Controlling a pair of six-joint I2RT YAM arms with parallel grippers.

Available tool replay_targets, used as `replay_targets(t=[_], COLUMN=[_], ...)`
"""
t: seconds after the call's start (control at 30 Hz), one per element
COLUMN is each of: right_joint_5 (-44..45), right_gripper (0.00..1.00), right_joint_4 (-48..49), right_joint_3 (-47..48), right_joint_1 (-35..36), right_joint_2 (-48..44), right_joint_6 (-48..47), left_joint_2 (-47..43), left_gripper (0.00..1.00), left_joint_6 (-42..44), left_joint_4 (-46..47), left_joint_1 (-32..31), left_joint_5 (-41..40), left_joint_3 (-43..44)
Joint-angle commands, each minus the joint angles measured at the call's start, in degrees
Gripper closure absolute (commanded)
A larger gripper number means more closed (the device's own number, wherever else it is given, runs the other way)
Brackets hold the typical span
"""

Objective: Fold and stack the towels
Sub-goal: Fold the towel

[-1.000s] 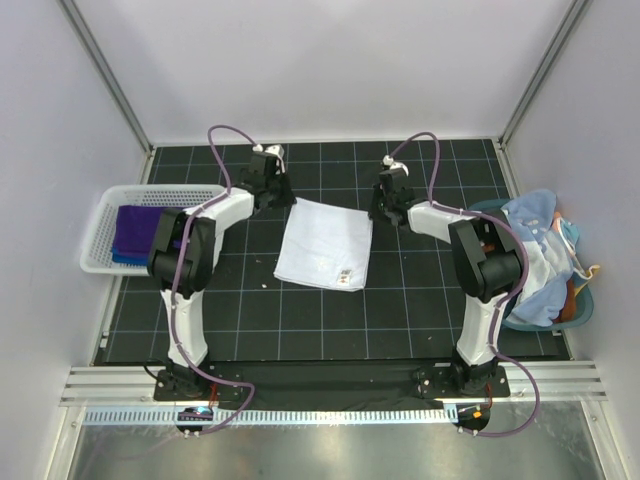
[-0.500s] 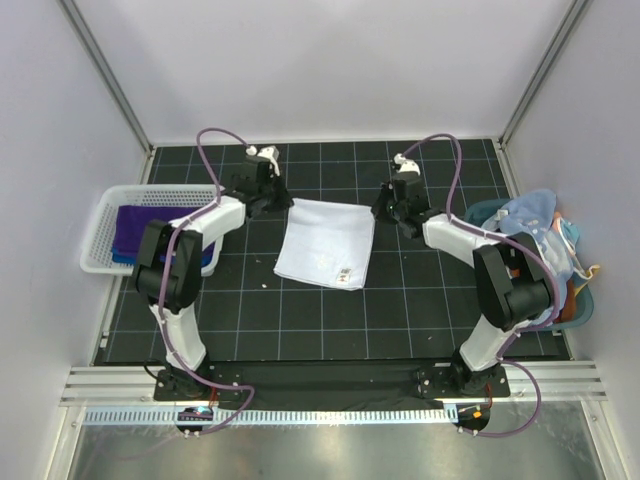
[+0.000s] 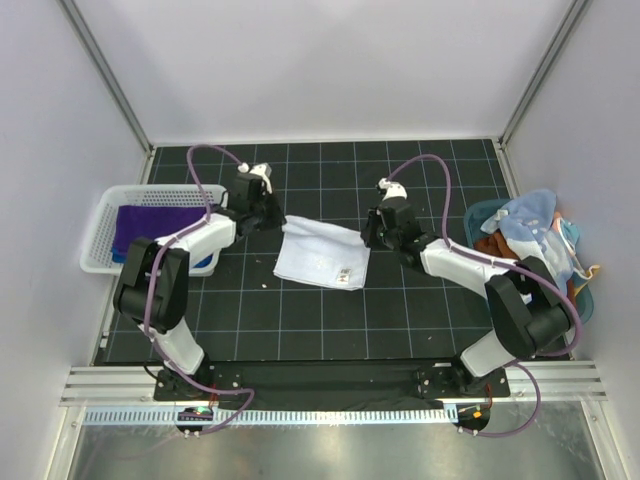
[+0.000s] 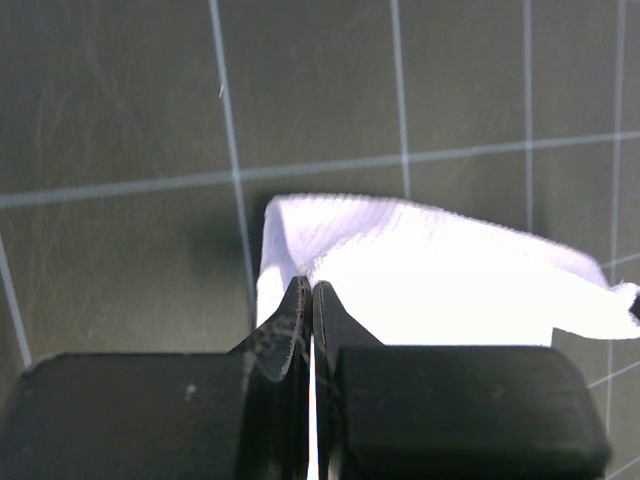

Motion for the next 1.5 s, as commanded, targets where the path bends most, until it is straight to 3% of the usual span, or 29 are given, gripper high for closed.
replay_targets(t=[0.0, 0.67, 1.47], right_joint_5=[3.53, 5.02, 4.06], right_gripper=[0.98, 0.98, 0.98], right_joint_4=[0.08, -2.12, -3.88], right_joint_3=[-1.40, -8.96, -12.04], right_joint_1=[1.28, 6.03, 7.87], right_joint_2=[-3.85, -12.55, -16.60], right_joint_6=[1.08, 4.60, 5.13], left_joint_2=[-4.27, -11.66, -13.42], left_gripper=[1.00, 1.00, 0.99], left_joint_6=[-0.47, -0.73, 0.06], left_joint_4=[1.38, 2.69, 0.94], left_joint_1=[0.39, 0.30, 0.30], left_joint_5=[-0.76, 1.43, -0.32], left_joint_3=[-2.68, -12.00, -12.80])
